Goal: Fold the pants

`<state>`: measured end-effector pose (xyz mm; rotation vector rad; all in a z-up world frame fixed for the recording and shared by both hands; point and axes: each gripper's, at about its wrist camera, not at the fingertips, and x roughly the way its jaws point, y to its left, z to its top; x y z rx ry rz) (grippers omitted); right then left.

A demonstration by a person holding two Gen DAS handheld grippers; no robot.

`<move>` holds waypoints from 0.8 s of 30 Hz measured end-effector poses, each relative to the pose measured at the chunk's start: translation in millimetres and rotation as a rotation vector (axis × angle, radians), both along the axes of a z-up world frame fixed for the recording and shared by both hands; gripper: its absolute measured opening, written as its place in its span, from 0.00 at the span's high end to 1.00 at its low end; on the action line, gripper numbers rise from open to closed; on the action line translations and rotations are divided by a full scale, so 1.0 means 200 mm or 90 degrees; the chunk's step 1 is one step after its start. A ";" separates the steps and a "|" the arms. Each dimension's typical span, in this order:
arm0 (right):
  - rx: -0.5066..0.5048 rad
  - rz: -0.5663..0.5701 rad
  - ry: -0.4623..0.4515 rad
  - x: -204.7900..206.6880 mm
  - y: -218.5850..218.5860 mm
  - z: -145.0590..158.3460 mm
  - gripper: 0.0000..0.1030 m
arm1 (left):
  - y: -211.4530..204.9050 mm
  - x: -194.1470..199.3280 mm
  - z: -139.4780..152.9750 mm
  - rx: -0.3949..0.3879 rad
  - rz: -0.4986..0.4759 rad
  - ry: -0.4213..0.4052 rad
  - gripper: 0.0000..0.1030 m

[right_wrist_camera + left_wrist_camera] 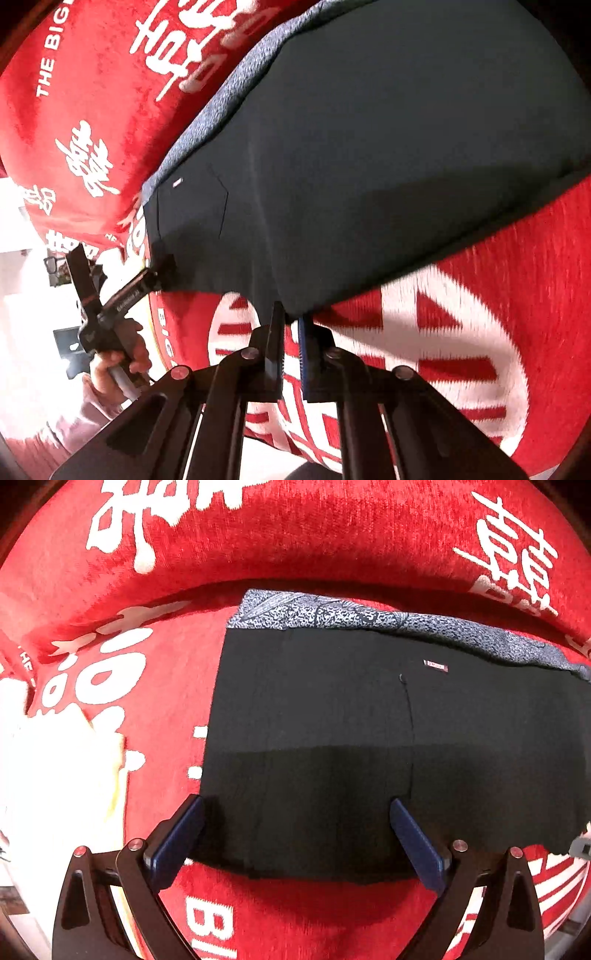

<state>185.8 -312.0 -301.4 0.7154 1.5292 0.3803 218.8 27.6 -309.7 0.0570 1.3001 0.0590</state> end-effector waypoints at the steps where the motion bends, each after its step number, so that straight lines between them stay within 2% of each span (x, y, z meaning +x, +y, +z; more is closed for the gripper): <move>1: -0.008 0.010 0.008 0.00 0.01 0.01 0.91 | -0.01 -0.01 0.03 0.002 -0.003 0.000 0.03; 3: -0.041 0.052 0.015 0.00 0.01 0.07 0.90 | -0.05 -0.03 0.10 -0.019 -0.013 -0.013 0.03; 6: -0.105 0.099 -0.090 0.07 -0.02 0.26 0.90 | -0.14 0.01 0.15 -0.032 -0.035 -0.044 0.03; 8: -0.135 0.107 -0.131 0.18 -0.04 0.30 0.88 | -0.19 0.08 0.11 -0.024 -0.035 -0.046 0.03; 10: -0.153 0.121 -0.133 0.30 -0.05 0.23 0.76 | -0.24 0.12 0.05 0.009 -0.040 -0.038 0.03; 11: -0.172 0.136 -0.117 0.32 -0.05 0.17 0.66 | -0.24 0.13 0.01 0.032 -0.042 -0.028 0.03; 12: -0.183 0.153 -0.087 0.31 -0.06 0.09 0.66 | -0.22 0.12 -0.04 0.039 -0.043 -0.015 0.03; 14: -0.172 0.153 -0.104 0.29 -0.08 0.13 0.67 | -0.17 0.06 -0.03 0.004 -0.030 -0.035 0.03; 16: -0.178 0.183 -0.089 0.29 -0.06 0.18 0.66 | -0.15 0.01 -0.03 -0.006 -0.031 -0.044 0.03; 17: -0.154 0.196 -0.096 0.31 -0.03 0.22 0.65 | -0.15 0.00 -0.03 -0.003 -0.033 -0.048 0.03; 19: -0.132 0.233 -0.125 0.41 0.09 0.29 0.61 | -0.16 -0.01 -0.02 0.001 -0.031 -0.054 0.03; 21: -0.119 0.293 -0.180 0.60 0.36 0.36 0.46 | -0.15 -0.01 -0.02 -0.009 -0.022 -0.056 0.03; 24: -0.115 0.367 -0.233 0.81 0.71 0.37 0.46 | -0.13 -0.02 -0.03 -0.022 -0.012 -0.071 0.03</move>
